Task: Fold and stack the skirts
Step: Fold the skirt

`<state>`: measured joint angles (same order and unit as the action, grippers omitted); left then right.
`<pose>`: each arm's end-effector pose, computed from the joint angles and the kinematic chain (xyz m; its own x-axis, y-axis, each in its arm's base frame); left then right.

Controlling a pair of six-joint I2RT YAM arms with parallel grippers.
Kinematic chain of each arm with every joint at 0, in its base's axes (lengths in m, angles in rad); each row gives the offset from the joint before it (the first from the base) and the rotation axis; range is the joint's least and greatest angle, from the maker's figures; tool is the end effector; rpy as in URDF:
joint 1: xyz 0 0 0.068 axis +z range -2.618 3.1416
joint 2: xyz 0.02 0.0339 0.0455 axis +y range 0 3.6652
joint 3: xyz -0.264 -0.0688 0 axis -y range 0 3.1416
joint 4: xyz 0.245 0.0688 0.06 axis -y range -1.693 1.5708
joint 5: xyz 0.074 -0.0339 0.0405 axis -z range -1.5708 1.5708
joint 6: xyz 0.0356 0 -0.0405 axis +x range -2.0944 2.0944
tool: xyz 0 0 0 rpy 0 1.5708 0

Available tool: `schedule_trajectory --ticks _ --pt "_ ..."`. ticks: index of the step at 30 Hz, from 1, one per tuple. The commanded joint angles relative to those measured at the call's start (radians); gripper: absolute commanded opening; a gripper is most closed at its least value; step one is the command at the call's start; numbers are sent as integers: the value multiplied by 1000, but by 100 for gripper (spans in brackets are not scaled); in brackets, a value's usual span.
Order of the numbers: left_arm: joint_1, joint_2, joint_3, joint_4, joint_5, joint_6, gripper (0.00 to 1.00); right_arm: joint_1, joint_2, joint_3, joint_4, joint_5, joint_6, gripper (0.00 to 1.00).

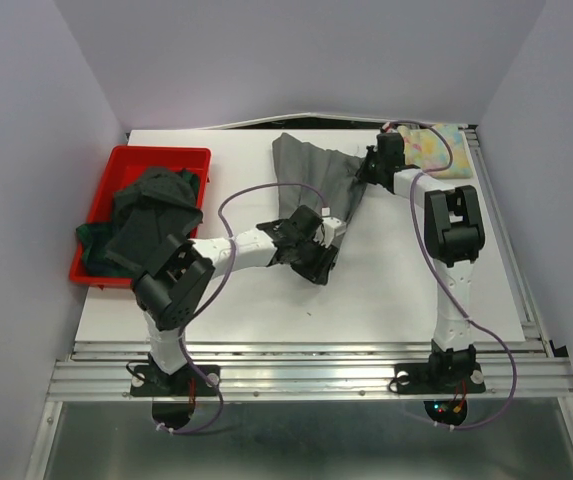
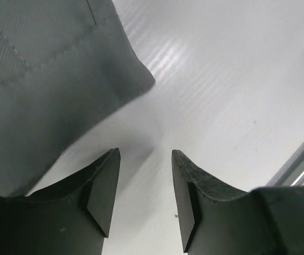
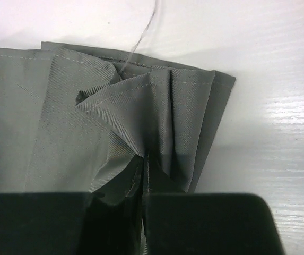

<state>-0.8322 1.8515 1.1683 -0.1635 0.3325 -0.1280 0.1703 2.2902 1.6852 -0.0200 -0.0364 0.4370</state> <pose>0.2555 -0.2979 0.1784 -0.6080 0.4885 -0.6258 0.7732 0.5433 -0.3271 0.5107 0.0891 0.1580 -0.6064 0.3249 -0.7257 0.0642 0.9298 0.3625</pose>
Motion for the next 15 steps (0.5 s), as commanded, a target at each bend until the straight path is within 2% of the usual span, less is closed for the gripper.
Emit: schedule_trajectory --ticks 1,3,7,8,9,12,15 --pt "-10 -234 -25 22 16 36 55 -5 -18 7 45 60 -56 1" --pt "10 -293 -18 21 30 36 57 -5 9 16 39 23 -72 1" --pt "128 -327 30 4 72 19 86 -5 70 79 -34 -54 -119 1" --pt "157 -312 42 -2 89 34 88 -5 75 79 -35 -62 -133 1" --pt "182 -290 51 -2 100 34 88 -5 78 77 -34 -65 -136 1" --pt "260 -200 59 33 154 36 78 -5 66 64 -18 -75 -142 1" --pt "288 -100 31 126 281 16 71 -5 42 48 -1 -97 -144 1"
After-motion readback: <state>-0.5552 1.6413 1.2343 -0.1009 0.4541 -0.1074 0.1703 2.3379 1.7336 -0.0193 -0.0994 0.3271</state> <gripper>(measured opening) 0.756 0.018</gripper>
